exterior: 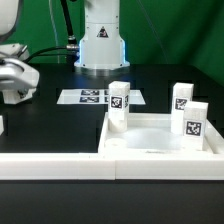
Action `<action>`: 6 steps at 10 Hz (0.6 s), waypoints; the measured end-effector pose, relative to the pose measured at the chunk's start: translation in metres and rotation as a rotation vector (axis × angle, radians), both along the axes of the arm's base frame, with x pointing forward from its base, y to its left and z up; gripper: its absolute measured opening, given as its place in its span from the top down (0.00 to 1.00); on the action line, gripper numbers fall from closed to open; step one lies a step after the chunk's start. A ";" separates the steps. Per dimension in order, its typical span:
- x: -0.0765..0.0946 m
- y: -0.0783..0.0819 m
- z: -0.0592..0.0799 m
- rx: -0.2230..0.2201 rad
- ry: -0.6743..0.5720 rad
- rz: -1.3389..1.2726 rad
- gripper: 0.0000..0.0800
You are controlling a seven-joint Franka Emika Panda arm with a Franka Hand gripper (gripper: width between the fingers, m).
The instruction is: Assemble square table
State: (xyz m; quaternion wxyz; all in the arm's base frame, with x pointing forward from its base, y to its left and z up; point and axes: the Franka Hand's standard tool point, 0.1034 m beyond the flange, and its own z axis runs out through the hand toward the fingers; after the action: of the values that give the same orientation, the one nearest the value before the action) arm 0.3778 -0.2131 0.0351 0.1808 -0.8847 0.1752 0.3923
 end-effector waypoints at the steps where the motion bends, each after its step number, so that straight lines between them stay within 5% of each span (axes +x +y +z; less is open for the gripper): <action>1: 0.019 0.013 0.026 0.019 -0.030 0.021 0.64; 2: 0.033 0.021 0.048 0.021 -0.028 0.035 0.64; 3: 0.046 0.023 0.054 0.008 -0.068 0.062 0.64; 4: 0.036 0.013 0.038 -0.029 -0.118 0.055 0.64; 5: 0.027 0.012 0.036 -0.046 -0.134 0.036 0.64; 6: 0.036 0.010 0.036 -0.087 -0.213 0.034 0.64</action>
Offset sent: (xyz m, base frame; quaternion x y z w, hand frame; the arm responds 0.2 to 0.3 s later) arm -0.0519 -0.0208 -0.0343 0.0158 0.1195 0.0375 0.9920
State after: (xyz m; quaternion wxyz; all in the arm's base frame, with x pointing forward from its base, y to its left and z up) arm 0.4138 -0.2035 0.0714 0.1531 -0.9313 0.1569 0.2910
